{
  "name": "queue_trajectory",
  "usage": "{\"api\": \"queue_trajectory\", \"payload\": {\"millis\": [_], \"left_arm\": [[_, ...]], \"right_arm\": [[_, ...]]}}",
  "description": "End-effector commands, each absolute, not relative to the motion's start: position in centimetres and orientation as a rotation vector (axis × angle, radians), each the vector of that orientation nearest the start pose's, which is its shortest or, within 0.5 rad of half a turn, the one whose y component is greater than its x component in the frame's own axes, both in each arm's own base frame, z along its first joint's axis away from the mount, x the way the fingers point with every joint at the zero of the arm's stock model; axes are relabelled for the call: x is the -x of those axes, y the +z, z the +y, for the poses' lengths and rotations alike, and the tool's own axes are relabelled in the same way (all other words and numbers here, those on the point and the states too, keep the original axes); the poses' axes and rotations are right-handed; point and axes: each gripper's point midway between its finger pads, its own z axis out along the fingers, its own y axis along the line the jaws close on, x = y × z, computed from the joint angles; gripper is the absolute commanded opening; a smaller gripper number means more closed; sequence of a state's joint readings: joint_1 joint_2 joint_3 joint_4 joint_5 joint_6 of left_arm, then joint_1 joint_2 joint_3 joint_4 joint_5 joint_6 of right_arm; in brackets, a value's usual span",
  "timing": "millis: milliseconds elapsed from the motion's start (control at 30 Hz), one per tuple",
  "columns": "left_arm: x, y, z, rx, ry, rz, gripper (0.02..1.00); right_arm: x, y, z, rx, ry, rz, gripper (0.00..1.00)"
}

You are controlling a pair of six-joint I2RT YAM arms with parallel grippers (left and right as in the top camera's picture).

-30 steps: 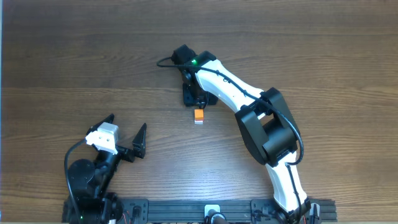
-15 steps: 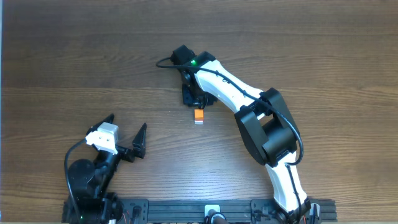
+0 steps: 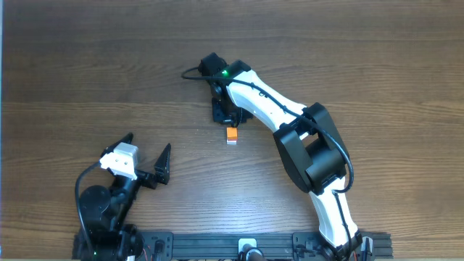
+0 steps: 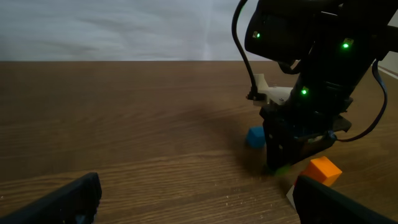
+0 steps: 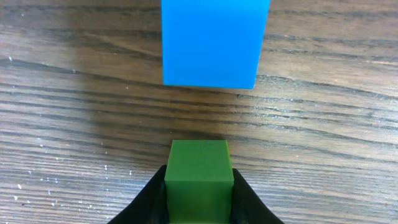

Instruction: Stack Cubes

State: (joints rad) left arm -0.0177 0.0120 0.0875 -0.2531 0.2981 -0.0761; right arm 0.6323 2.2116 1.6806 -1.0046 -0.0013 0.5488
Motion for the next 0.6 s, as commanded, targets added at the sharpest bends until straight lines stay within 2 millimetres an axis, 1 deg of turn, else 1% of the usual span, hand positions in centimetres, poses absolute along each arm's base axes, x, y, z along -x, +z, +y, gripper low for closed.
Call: {"api": "queue_trajectory", "payload": {"millis": [33,400,500,600], "left_arm": [[-23.0,15.1,-5.4,-0.157,-0.334,1.746,0.998],[-23.0,15.1,-5.4,-0.157,-0.334,1.746,1.000],[-23.0,15.1,-5.4,-0.157,-0.334,1.746,0.998],[-23.0,15.1,-5.4,-0.157,-0.334,1.746,1.000]], "right_arm": [[-34.1,0.0,25.4,0.142,0.004,3.120,0.198],[-34.1,0.2,25.3,0.138,0.000,3.124,0.080],[-34.4,0.8,25.2,0.131,0.003,3.120,0.031],[-34.8,1.8,25.5,0.142,0.012,3.110,0.012]]}}
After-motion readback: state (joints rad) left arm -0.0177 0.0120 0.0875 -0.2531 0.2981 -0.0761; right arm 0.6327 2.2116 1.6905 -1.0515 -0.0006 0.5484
